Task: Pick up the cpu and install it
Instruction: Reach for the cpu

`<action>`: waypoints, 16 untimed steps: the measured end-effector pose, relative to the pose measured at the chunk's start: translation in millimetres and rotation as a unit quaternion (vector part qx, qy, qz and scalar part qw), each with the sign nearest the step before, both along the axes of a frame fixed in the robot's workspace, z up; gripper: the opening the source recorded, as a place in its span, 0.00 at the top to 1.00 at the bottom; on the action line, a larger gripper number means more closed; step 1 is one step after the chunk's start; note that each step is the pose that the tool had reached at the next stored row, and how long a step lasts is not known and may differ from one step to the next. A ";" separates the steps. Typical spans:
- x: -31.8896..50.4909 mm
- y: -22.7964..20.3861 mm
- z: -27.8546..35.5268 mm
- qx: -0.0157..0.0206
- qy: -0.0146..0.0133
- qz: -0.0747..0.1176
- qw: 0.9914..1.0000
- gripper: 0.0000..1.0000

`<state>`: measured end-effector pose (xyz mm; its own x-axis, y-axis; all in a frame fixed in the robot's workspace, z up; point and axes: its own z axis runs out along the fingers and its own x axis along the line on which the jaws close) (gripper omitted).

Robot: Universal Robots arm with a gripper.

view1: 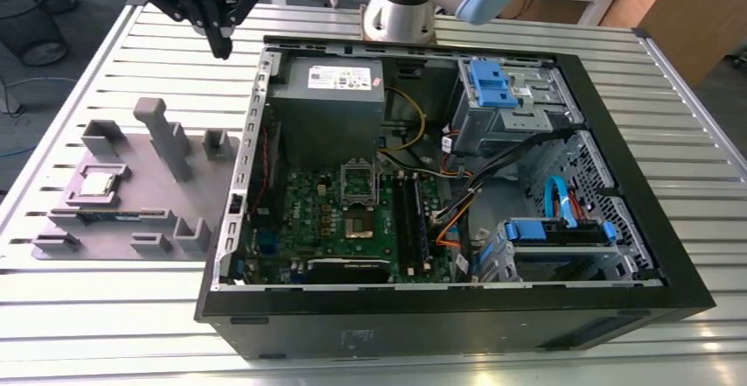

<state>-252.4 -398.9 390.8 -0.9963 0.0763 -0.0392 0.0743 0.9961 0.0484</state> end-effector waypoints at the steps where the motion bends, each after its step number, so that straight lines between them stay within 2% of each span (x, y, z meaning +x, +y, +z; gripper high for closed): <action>1: -2.3 0.0 -0.1 0.000 0.000 0.000 1.000 0.89; 8: -18.7 0.0 -1.1 0.000 0.000 0.000 1.000 0.89; 16: -19.5 0.0 -1.1 0.000 0.000 0.000 1.000 0.89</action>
<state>-271.9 -399.0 389.7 -0.9963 0.0763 -0.0389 0.0744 0.9961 0.0483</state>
